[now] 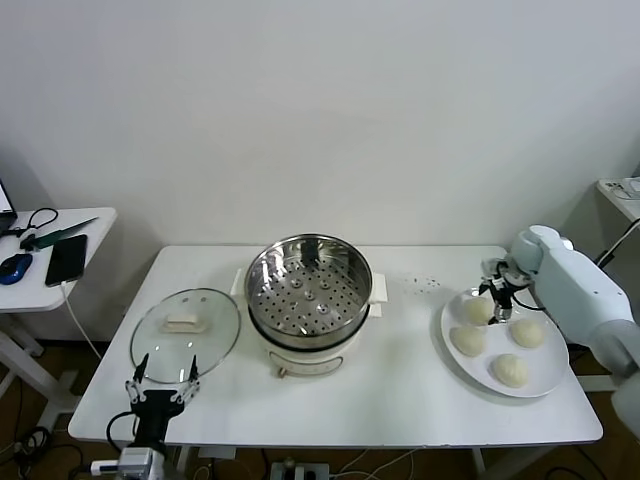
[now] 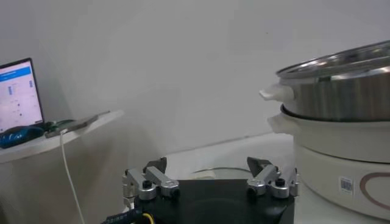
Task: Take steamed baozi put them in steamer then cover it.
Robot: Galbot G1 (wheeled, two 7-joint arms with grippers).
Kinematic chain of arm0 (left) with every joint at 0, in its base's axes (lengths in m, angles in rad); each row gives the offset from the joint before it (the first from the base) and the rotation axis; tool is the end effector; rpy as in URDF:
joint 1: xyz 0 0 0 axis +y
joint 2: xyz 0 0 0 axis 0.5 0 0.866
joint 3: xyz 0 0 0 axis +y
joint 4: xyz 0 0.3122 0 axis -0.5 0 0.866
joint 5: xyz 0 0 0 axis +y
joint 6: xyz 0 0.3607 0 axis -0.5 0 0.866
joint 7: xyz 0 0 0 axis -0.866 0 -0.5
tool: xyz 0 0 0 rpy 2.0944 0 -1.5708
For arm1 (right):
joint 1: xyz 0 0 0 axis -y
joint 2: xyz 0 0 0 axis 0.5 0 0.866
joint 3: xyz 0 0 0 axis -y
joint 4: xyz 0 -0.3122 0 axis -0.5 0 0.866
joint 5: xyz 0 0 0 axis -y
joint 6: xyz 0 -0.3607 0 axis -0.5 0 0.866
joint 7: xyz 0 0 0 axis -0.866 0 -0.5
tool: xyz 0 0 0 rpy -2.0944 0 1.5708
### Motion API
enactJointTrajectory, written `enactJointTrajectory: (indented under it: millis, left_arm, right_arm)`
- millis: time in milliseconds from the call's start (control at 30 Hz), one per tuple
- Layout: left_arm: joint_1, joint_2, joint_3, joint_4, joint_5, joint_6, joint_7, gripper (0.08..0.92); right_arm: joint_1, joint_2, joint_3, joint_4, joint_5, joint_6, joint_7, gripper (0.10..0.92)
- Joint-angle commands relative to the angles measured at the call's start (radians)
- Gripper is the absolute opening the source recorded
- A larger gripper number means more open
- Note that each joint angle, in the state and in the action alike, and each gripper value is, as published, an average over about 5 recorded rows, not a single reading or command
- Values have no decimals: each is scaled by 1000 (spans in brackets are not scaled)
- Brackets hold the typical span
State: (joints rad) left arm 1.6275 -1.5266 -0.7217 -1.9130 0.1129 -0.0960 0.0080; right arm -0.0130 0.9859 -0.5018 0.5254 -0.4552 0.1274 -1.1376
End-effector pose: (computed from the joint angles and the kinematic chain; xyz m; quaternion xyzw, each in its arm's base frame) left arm 0.1755 0.0753 -0.3399 0.0623 -0.9878 -0.1224 0.0734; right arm 0.5687 -0.2157 -0.2291 0.4597 -0.5362 0.5411 0.4565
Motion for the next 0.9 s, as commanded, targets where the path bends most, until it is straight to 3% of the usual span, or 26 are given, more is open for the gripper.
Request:
enactJointTrajectory:
  millis: [33,300,600,900]
  left_arm:
    - [1,-1,1,1,1,-1,0,823]
    - [5,-1,-1,0,1,-3,0,823]
    - [18,-2,-2,-4,-1,-11,-1,823]
    - [43,-2,-10,-16,-12,-21,-3,823]
  right_arm:
    - [4,23,4,-28,-20,4,3,821]
    - [6,18,5,-24,-20,14,-12,742]
    - [18,3,-3,2,-5,26,-24,710]
    - [175,-107,-224,250,191,58,-79,704]
